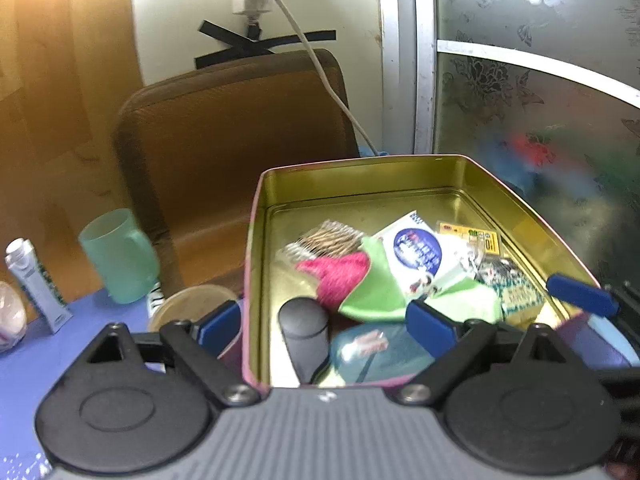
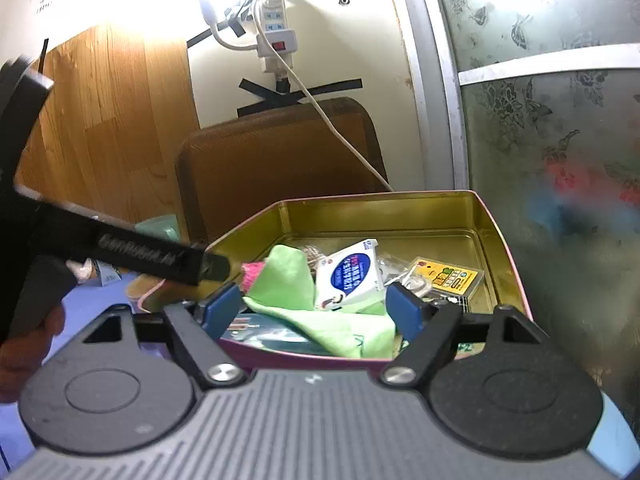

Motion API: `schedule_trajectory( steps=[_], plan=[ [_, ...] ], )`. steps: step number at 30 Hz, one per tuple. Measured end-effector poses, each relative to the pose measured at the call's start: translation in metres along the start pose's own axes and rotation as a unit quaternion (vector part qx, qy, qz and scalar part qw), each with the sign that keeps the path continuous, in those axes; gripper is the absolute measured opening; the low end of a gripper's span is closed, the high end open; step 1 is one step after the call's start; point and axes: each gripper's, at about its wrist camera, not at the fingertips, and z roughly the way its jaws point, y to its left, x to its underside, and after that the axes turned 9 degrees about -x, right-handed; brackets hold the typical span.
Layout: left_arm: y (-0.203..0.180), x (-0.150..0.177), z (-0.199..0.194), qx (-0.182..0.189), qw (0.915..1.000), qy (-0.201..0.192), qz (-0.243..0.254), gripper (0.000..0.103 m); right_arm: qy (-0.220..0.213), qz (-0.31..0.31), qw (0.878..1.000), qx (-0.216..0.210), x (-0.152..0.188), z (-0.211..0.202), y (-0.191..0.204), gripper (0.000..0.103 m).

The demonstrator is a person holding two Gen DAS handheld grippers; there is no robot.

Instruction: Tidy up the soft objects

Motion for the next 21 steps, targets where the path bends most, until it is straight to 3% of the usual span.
schedule_trajectory(
  steps=[12,21],
  plan=[
    [0.034,0.064,-0.048,-0.028,0.9993,-0.019,-0.015,0.103,-0.009,0.069,0.997,-0.02,0.007,-0.028,0.03,0.083],
    [0.051,0.117,-0.061,-0.05,0.9976,0.001,-0.048,0.103,0.007,0.084,0.996,-0.042,0.022,-0.034,0.056,0.083]
  ],
)
